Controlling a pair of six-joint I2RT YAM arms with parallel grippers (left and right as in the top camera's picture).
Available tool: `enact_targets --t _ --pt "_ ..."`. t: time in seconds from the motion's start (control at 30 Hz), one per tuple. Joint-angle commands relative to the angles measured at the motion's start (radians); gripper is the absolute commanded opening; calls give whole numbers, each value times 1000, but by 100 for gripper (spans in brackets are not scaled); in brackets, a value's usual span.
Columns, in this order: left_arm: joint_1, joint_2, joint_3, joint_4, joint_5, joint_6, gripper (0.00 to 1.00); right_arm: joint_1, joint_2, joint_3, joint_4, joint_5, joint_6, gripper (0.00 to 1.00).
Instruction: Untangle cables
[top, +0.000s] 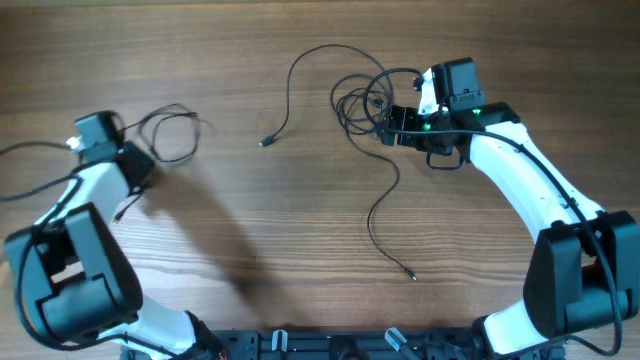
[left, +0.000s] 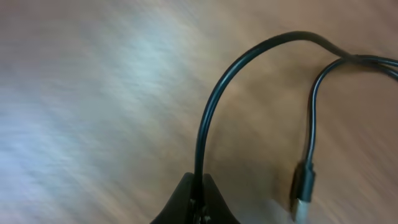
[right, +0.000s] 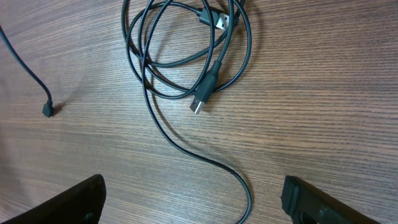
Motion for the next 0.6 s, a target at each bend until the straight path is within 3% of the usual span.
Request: enact_targets --t 0.0,0.13,0.17,0.2,0.27,0.3,0.5,0.57 --pt "95 13 -5 -6 16 8 4 2 20 -11 2 -3 -13 93" --pt "140 13 -4 22 55 15 4 2 20 -11 4 -3 -13 93" --pt "141 13 -1 37 55 36 16 2 20 -11 6 -3 -13 93" --pt "141 7 16 34 55 39 61 2 20 -11 6 -3 -13 94" --pt "141 -20 63 -2 55 38 95 2 20 -11 6 -3 -14 94" --pt "141 -39 89 -19 55 38 100 2 20 -11 6 -3 -13 94" --pt "141 -204 227 -82 107 23 100 2 20 -11 14 -3 -13 94" --pt "141 -258 229 -85 171 -48 100 2 20 -11 17 -3 -13 95"
